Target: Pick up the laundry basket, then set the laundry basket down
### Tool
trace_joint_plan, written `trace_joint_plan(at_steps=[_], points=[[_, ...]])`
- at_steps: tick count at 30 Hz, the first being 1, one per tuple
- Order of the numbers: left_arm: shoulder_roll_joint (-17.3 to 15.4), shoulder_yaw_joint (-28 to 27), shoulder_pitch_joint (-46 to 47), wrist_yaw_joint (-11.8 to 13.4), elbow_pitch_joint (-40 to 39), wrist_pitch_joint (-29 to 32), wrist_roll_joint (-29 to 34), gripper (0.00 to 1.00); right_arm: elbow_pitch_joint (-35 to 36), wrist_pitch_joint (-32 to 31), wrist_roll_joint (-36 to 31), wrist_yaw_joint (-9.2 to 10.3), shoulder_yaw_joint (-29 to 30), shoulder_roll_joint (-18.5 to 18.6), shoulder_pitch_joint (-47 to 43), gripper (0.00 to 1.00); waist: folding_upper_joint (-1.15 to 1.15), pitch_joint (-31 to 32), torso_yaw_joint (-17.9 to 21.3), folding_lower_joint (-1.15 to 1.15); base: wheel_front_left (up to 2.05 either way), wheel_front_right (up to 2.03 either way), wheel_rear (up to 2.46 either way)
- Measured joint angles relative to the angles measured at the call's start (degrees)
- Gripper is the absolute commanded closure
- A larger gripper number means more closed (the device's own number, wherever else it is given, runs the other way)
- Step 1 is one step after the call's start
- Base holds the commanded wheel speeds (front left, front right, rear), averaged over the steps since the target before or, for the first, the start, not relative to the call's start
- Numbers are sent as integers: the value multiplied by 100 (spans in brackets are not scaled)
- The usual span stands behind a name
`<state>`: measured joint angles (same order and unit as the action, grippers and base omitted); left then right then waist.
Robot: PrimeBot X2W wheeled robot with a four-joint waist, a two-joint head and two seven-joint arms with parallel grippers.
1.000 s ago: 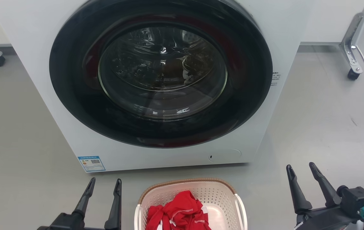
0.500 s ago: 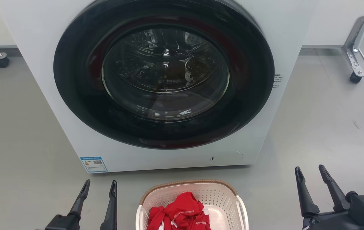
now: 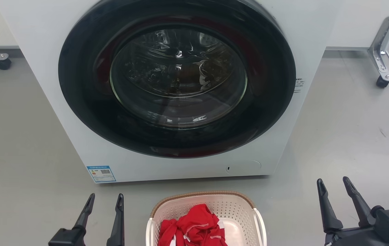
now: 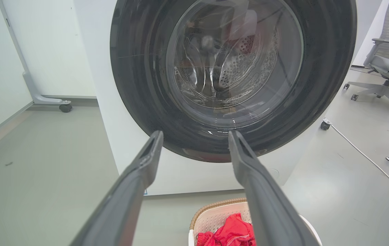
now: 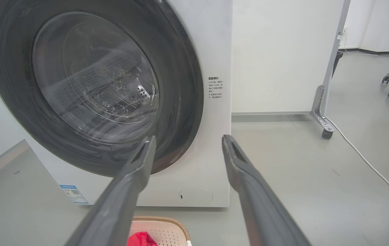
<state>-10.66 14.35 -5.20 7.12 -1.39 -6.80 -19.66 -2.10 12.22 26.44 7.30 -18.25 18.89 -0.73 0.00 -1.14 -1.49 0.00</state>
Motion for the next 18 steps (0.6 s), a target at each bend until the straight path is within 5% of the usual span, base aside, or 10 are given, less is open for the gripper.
trace_joint_plan(at_steps=[10,11,18], points=[[93,-75,-5,0,-79,174,175,0,136,-166,-136,0,104,-63,-18,0,0,-27,-28,0,0,0,0],[99,-86,-5,0,-83,175,189,100,151,-187,-136,0,113,-71,-19,100,0,-30,-31,0,0,0,0],[165,-56,-87,-11,216,218,155,100,-123,-235,-99,-25,45,-260,-163,100,0,-33,-32,0,0,0,0]])
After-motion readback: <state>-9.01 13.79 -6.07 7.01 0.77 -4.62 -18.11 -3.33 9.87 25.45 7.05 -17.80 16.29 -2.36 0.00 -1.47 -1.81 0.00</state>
